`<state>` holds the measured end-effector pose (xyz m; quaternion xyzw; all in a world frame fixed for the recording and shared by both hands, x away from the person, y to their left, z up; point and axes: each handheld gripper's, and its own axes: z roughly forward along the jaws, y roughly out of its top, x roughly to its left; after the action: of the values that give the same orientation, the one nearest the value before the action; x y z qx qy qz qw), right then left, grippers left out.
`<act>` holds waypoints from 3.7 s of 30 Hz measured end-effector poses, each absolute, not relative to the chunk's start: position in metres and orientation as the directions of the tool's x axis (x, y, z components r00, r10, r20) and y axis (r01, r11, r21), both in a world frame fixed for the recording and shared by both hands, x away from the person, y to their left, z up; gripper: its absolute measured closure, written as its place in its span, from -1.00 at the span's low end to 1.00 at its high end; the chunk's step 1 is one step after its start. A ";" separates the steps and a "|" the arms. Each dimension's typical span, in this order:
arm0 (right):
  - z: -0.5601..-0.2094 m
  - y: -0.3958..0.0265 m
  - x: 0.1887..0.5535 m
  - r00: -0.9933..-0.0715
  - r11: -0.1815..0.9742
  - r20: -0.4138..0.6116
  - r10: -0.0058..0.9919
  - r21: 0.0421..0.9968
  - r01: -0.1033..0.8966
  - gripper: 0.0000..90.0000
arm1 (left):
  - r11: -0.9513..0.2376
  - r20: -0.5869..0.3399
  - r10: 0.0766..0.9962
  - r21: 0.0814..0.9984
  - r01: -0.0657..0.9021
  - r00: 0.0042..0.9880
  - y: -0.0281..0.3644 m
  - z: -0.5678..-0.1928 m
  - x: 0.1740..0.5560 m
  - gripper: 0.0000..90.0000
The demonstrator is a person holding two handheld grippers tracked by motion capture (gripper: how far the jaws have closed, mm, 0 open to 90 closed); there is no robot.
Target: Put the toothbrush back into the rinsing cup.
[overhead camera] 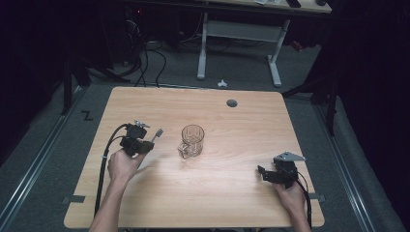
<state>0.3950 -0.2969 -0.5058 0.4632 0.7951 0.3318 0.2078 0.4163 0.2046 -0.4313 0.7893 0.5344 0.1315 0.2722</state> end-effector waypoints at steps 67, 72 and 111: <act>-0.506 -0.297 0.395 -0.484 0.350 -0.022 0.875 0.720 0.599 -0.50 | -0.262 -0.150 0.769 0.813 0.521 0.621 0.135 -0.354 0.402 0.77; -0.506 -0.297 0.395 -0.485 0.350 -0.023 0.874 0.720 0.599 -0.50 | -0.258 -0.147 0.763 0.824 0.504 0.629 0.131 -0.350 0.405 0.77; -0.506 -0.297 0.395 -0.485 0.351 -0.023 0.874 0.720 0.599 -0.50 | -0.191 -0.185 0.740 0.864 0.465 0.646 0.113 -0.352 0.429 0.77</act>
<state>0.3950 -0.2969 -0.5058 0.4631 0.7952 0.3320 0.2076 0.4285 0.1130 -0.3517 0.7591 0.3972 0.1384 0.4969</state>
